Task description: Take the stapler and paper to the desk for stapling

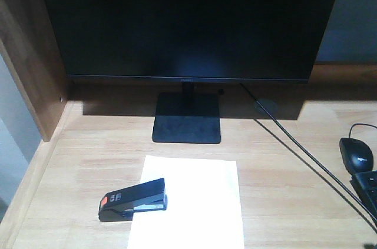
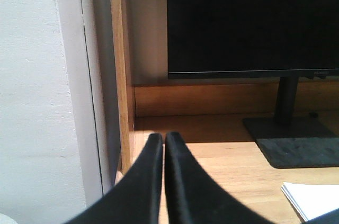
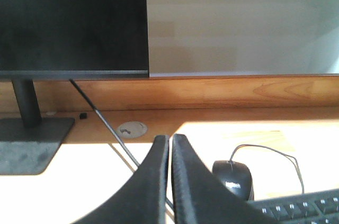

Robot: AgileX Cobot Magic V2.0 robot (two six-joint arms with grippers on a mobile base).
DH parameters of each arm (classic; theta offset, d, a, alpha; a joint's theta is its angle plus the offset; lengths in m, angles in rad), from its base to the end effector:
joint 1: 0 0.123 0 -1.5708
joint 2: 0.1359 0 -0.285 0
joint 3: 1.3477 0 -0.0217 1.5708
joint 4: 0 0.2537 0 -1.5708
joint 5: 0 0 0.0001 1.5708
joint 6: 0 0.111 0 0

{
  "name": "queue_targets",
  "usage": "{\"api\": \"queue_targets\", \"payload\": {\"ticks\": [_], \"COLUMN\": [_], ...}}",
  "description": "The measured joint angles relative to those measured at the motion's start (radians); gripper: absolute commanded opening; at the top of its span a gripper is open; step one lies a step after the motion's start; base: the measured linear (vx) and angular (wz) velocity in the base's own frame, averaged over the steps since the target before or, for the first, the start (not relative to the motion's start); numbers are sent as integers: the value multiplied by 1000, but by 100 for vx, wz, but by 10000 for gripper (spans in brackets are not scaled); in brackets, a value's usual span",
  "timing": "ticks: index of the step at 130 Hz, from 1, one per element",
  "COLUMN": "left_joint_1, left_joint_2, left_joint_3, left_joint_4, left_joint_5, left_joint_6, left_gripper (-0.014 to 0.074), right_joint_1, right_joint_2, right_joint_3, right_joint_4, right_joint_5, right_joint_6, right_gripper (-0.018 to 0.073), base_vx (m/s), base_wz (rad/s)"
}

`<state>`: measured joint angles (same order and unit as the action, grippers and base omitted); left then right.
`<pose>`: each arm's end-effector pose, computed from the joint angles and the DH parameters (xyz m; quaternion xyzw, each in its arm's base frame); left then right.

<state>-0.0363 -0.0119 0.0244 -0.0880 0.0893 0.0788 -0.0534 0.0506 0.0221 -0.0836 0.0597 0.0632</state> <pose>0.0795 -0.0038 0.1971 0.0125 0.7120 -0.0186 0.7018 0.0840 -0.0051 0.1961 0.0137 0.7227 -0.0272 0.6905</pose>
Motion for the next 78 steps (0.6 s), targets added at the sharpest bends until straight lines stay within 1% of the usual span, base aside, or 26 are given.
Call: {"api": "queue_targets", "payload": {"ticks": [14, 30, 78], "left_joint_1": [0, 0, 0], "left_joint_2": [0, -1, -1], "left_joint_3": [0, 0, 0], "left_joint_4": [0, 0, 0], "left_joint_5": [1, 1, 1], "left_joint_6": [0, 0, 0], "left_gripper": [-6, -6, -6], "right_joint_1": [0, 0, 0], "right_joint_2": [-53, -61, -61], "right_joint_3": [5, 5, 5], "right_joint_4": [0, 0, 0], "right_joint_5": [24, 52, 59], "right_joint_6": [-1, -2, -2], "right_gripper": [-6, -6, -6], "base_vx": [0, 0, 0], "base_wz": [0, 0, 0]}}
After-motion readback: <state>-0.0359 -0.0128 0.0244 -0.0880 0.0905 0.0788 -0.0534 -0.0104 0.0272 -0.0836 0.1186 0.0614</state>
